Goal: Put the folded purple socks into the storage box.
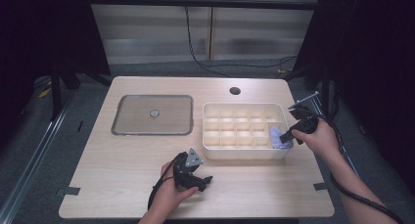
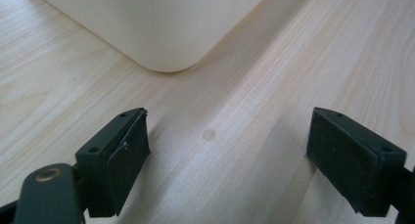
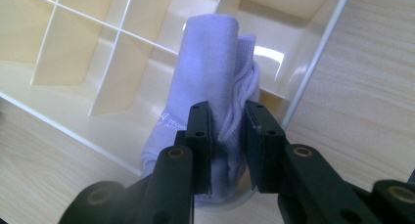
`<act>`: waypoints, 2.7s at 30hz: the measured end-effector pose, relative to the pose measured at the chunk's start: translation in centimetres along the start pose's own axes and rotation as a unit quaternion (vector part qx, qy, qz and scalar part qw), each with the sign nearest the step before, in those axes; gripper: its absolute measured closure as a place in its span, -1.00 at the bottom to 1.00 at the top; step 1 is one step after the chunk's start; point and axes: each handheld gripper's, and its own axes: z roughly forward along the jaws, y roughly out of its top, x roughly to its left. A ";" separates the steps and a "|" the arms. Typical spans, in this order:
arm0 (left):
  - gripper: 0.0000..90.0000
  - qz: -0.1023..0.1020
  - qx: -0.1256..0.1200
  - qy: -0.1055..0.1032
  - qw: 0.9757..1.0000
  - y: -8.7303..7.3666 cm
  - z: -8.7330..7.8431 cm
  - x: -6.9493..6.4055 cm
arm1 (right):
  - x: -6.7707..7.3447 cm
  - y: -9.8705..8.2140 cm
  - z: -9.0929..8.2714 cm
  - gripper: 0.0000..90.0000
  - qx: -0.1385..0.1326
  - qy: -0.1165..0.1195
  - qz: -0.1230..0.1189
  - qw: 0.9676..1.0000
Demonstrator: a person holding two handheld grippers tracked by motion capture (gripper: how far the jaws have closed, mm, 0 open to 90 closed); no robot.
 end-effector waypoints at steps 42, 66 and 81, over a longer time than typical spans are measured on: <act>-0.66 0.000 0.000 0.001 1.000 0.0 0.0 0.0 | 1.0 0.0 0.2 0.59 0.011 -0.029 -0.016 0.999; -0.66 0.000 0.000 0.001 1.000 0.0 0.0 -0.1 | 1.8 -0.2 0.3 0.56 0.028 -0.048 -0.033 0.998; -0.66 0.000 0.000 0.000 1.000 0.0 0.0 0.0 | 1.8 0.1 -0.2 0.35 0.026 -0.032 -0.042 0.998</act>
